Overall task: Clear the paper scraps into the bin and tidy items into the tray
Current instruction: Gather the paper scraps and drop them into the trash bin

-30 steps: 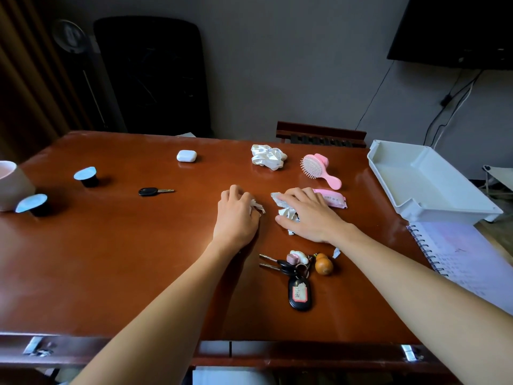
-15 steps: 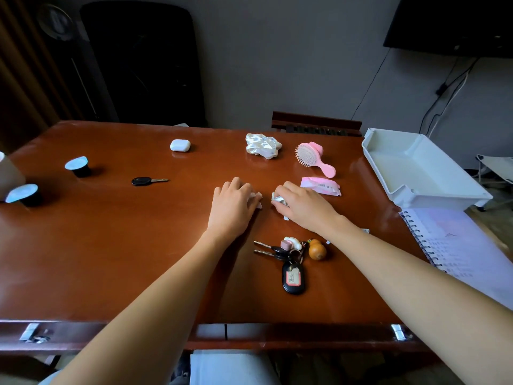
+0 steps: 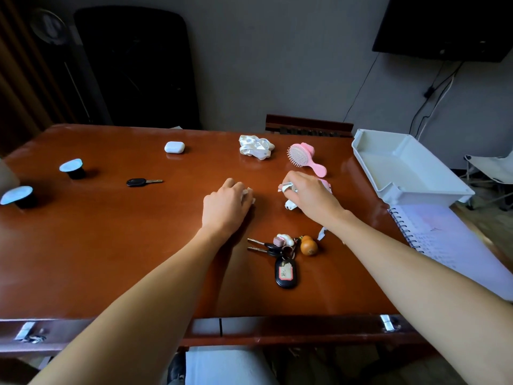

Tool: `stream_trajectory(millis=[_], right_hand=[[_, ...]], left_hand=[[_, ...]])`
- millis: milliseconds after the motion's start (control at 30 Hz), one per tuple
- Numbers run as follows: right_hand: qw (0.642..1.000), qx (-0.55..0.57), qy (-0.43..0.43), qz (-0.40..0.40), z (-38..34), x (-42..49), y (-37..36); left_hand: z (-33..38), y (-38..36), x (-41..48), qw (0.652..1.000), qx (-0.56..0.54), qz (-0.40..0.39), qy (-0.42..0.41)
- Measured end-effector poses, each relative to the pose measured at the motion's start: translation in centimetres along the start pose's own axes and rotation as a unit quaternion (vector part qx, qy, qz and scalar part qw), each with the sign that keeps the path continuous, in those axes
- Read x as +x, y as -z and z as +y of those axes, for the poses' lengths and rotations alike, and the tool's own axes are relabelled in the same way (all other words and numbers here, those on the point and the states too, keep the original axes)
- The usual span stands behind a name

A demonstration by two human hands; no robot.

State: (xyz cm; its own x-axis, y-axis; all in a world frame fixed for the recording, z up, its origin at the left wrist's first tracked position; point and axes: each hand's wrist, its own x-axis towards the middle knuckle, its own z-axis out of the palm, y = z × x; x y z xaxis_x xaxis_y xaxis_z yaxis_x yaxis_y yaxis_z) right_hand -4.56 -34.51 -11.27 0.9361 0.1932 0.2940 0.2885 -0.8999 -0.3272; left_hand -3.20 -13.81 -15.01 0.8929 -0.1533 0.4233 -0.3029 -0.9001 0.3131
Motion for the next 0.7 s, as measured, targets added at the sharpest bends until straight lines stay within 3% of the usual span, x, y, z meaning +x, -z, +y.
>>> stream_trajectory(millis=[433, 700], right_hand=[[0.997, -0.025, -0.068, 0.032, 4.1, -4.9, 5.1], [0.994, 0.024, -0.103, 0.015, 4.9, -8.7, 7.0]], left_hand=[[2.8, 2.0, 1.1, 0.998, -0.030, 0.028, -0.038], [6.3, 2.9, 0.4, 0.994, -0.038, 0.025, -0.100]])
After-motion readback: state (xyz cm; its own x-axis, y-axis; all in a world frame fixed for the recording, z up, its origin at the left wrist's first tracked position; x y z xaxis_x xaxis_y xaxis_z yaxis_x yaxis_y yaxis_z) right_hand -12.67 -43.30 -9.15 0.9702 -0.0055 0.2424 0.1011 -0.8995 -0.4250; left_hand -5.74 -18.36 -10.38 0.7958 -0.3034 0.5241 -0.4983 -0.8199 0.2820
